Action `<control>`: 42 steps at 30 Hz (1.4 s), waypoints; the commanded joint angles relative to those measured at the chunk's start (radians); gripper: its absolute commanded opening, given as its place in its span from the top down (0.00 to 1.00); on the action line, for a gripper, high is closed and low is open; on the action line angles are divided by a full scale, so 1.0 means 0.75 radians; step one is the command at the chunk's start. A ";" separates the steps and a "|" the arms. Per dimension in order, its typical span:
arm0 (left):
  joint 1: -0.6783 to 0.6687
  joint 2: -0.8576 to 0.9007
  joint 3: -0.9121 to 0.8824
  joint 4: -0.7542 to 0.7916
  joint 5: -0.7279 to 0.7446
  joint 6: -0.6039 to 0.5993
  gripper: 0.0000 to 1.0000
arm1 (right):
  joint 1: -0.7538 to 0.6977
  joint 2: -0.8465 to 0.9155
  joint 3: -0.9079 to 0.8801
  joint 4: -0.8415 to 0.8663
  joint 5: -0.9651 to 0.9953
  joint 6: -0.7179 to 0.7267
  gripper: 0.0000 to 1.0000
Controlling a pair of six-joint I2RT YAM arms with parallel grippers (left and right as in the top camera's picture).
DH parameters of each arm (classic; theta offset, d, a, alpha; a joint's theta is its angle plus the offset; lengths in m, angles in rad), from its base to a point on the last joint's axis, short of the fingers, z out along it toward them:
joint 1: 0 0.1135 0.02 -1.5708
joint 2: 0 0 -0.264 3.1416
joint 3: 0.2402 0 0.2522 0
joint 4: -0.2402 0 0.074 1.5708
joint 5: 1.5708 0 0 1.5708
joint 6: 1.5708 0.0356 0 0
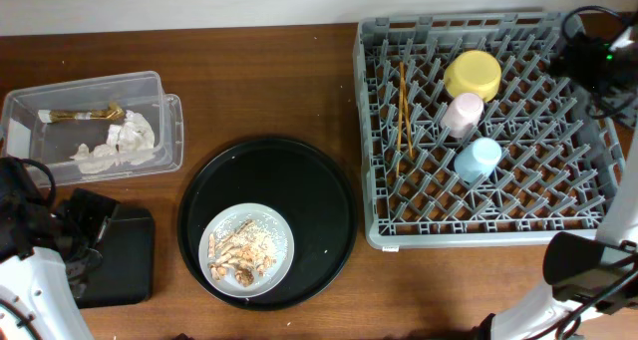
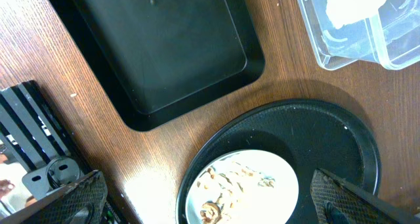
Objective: Sort waste into correct bins and load items into the dishwasher rack
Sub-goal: 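Reach the left gripper to the white plate and grasp its rim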
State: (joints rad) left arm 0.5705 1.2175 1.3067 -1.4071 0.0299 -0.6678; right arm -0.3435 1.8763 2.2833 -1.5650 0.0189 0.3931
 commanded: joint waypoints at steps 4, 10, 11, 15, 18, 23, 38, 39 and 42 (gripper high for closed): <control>0.003 -0.006 0.006 -0.001 0.000 -0.007 0.01 | -0.050 -0.038 0.008 -0.003 0.056 0.011 0.02; 0.003 -0.006 0.006 -0.001 0.001 -0.008 0.01 | -0.049 -0.038 0.008 -0.003 0.056 0.011 0.02; 0.003 -0.006 0.006 -0.001 0.000 -0.008 0.01 | -0.049 -0.038 0.008 -0.003 0.056 0.011 0.02; 0.003 -0.006 0.006 -0.002 0.002 -0.008 0.00 | -0.049 -0.038 0.008 -0.004 0.056 0.011 0.02; -0.010 -0.006 0.005 -0.184 0.440 0.157 0.11 | -0.049 -0.038 0.008 -0.003 0.056 0.011 0.01; -0.428 -0.006 0.004 -0.300 0.583 0.374 0.10 | -0.049 -0.038 0.008 -0.003 0.056 0.011 0.02; -1.617 -0.005 0.004 0.069 0.116 -0.199 0.01 | -0.049 -0.038 0.008 -0.003 0.056 0.011 0.02; -1.651 0.003 0.002 0.073 0.084 -0.199 0.01 | -0.049 -0.038 0.008 -0.003 0.056 0.011 0.01; -1.783 0.117 -0.034 0.118 0.006 -0.201 0.01 | -0.049 -0.038 0.008 -0.003 0.056 0.011 0.02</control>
State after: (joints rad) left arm -0.7166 1.2423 1.3060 -1.3376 0.0895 -0.8062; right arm -0.3771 1.8763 2.2833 -1.5669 0.0448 0.3935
